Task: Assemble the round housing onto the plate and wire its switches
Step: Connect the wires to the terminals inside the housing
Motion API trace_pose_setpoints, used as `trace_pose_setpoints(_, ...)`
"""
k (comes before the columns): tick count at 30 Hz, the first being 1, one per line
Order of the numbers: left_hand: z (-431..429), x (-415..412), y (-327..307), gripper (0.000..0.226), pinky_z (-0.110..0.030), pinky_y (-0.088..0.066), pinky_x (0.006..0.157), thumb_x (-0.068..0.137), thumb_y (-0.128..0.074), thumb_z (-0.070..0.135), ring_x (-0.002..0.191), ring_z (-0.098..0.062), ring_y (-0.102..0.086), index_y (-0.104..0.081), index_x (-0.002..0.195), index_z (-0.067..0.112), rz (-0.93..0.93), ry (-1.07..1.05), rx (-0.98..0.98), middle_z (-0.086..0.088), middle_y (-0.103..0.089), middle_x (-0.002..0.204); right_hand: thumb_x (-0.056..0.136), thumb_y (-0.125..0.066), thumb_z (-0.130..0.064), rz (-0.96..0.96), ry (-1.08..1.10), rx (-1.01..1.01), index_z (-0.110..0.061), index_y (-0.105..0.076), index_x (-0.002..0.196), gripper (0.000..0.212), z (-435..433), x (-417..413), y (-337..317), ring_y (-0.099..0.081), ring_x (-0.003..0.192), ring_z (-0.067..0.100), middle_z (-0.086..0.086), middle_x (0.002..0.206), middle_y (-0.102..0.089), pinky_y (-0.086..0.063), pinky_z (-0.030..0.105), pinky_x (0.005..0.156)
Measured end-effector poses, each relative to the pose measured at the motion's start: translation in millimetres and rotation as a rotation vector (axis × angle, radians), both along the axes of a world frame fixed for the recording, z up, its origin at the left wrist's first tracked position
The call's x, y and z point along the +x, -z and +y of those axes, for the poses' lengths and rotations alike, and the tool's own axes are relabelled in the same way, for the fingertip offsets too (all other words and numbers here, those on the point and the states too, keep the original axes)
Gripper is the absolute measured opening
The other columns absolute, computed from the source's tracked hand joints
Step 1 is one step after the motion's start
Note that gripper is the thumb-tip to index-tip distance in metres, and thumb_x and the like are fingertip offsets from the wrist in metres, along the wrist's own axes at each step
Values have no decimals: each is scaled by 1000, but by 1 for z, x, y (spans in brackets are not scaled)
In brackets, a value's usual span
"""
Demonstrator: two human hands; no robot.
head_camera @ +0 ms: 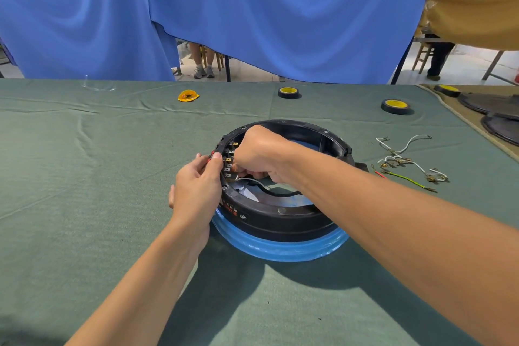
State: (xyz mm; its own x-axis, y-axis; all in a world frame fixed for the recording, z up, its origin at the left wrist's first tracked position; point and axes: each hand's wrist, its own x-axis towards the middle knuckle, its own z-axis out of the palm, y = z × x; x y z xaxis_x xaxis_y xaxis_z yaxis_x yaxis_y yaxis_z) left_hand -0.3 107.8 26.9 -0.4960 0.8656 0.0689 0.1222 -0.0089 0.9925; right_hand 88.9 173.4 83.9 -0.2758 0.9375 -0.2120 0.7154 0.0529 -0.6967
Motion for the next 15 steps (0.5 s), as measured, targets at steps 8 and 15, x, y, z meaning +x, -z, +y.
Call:
trace_pose_setpoints(8,0,-3,0,55,-51,-36,113,78,-56,51,125,-26,-57,-66,120,18,-65,-9,-18,-4,-71,117,92,-62,-11,126,-57,-27,-2,-66,103,14,8,22,0,-66,78,19,13,94,-70,-57,29,72)
trace_pose_setpoints(15,3,-6,2,39,-51,-33,114,80,-61,46,123,-26,-59,-74,110,24,-131,2,-9,3,-76,106,85,-67,4,297,97,-179,4,-67,98,13,12,21,1,-64,65,15,13,85,-70,-53,24,66)
